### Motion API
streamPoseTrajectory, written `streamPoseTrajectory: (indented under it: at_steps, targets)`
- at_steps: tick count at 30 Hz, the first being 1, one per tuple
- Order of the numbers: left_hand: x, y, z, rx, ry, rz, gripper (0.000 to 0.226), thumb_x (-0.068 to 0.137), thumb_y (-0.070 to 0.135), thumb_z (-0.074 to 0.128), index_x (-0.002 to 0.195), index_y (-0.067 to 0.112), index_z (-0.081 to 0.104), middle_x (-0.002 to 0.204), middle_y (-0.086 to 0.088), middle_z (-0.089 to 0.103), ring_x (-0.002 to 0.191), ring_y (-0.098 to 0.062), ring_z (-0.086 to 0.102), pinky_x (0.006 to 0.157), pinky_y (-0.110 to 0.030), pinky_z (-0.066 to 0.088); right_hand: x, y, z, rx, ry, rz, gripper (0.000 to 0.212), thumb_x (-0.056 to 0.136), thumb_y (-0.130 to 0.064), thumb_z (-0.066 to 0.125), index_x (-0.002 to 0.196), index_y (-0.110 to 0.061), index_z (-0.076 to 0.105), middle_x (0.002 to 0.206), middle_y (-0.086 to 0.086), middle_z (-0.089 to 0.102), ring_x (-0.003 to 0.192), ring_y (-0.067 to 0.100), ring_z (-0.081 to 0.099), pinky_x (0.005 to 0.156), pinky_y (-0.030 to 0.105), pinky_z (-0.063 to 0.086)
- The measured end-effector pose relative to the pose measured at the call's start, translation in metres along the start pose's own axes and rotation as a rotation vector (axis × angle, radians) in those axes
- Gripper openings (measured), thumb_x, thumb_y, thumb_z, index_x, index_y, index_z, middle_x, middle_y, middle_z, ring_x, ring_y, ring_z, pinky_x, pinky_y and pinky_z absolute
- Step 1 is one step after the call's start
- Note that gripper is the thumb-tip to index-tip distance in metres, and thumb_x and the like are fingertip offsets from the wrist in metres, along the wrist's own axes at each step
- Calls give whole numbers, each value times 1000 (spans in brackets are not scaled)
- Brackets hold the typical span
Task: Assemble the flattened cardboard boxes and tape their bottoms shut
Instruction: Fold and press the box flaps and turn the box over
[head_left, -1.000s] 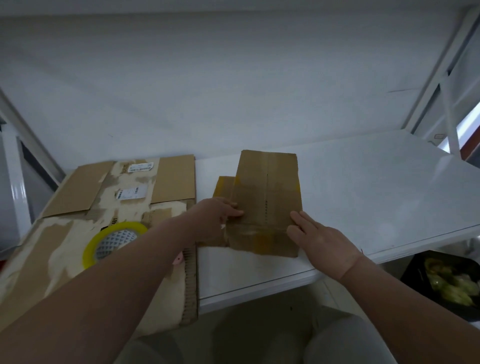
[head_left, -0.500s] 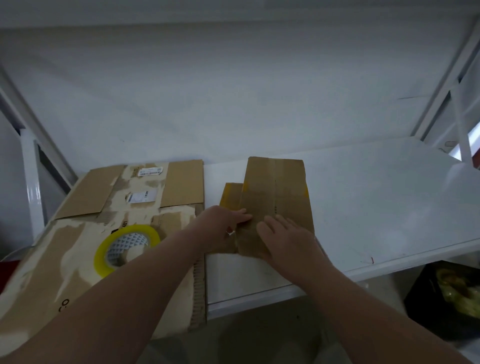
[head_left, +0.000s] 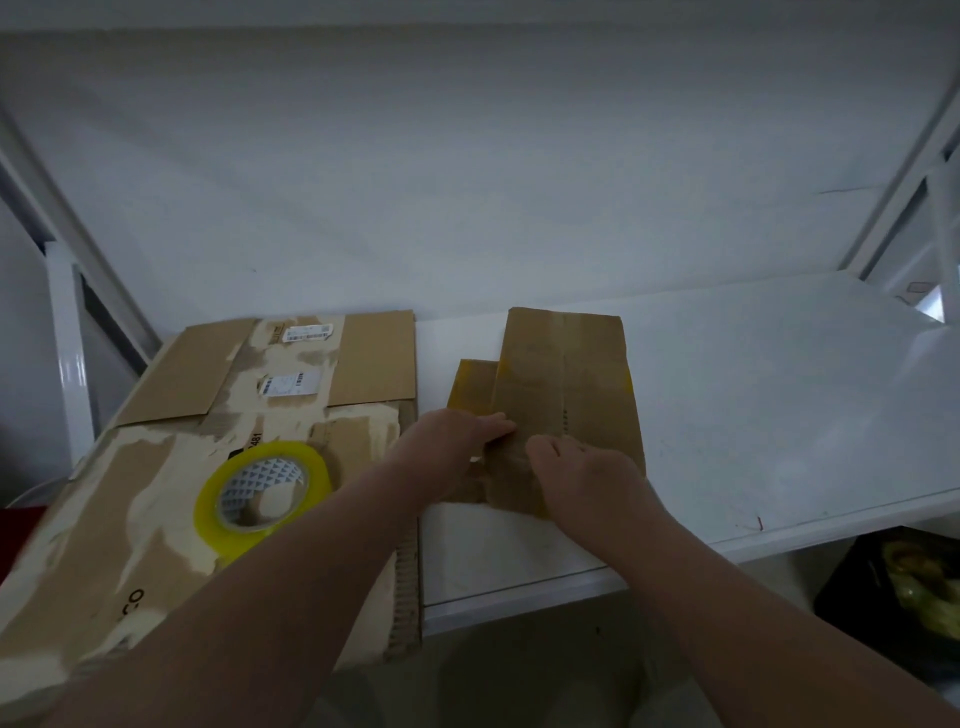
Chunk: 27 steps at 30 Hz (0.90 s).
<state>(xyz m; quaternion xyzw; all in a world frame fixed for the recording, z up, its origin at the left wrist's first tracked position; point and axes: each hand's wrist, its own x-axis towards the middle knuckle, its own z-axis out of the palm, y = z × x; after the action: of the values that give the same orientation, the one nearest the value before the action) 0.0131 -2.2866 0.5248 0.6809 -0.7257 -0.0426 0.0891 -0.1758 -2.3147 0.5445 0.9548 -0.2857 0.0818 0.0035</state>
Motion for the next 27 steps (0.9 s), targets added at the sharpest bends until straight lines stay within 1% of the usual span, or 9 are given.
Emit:
streamPoseTrajectory:
  at_steps: [5,8,13,18,21,23,25,26,27]
  targets:
    - [-4,4,-1,47,25,9,60,90,28,63,144,32,38,149,10,40,127,-14,49,104,-31,41,0,3,4,-5,-17,17,23,101,-27,40,123,-19,43,114,1,59,89,11,60,77,20,48]
    - [-5,8,-1,80,17,3,61,90,33,61,146,33,35,151,14,35,127,-15,51,100,-36,46,-1,3,6,2,-1,30,24,101,-28,41,123,-19,44,113,1,59,88,13,61,75,21,47]
    - [-7,10,1,169,12,-1,59,95,33,54,148,34,28,153,18,29,119,-15,57,90,-36,53,-1,4,13,40,67,53,18,98,-27,51,110,-15,55,95,3,66,70,14,62,61,22,44]
    - [-10,16,-7,303,-38,31,56,99,37,44,150,30,21,155,15,25,111,-19,61,82,-34,52,0,6,15,49,86,63,17,101,-31,43,112,-20,50,97,-1,64,70,10,57,63,19,44]
    - [-11,15,-5,399,-13,72,57,100,39,42,151,28,18,156,11,24,110,-21,62,83,-35,53,1,7,13,58,64,88,19,101,-34,41,115,-22,46,102,-3,62,70,8,52,68,19,46]
    - [-12,11,0,434,35,114,58,96,38,52,148,26,28,152,7,35,118,-19,58,84,-36,54,-1,7,10,69,66,93,22,101,-35,39,116,-21,47,103,-2,63,71,9,52,69,20,46]
    - [-12,5,3,424,80,202,63,74,34,80,131,21,56,130,3,61,113,-18,63,70,-33,58,-3,7,5,72,70,84,24,102,-37,37,114,-20,49,103,-2,62,75,11,57,71,21,47]
    - [-13,5,3,419,89,230,63,63,31,88,120,20,65,118,2,67,109,-19,65,64,-32,59,-4,7,4,78,74,83,24,101,-38,37,111,-21,50,101,-3,62,76,11,58,71,21,49]
    - [-14,5,5,400,103,243,62,61,28,89,118,19,66,116,1,69,110,-19,64,63,-32,59,-5,9,2,90,77,86,21,101,-39,38,106,-22,50,98,-4,61,75,11,58,72,21,50]
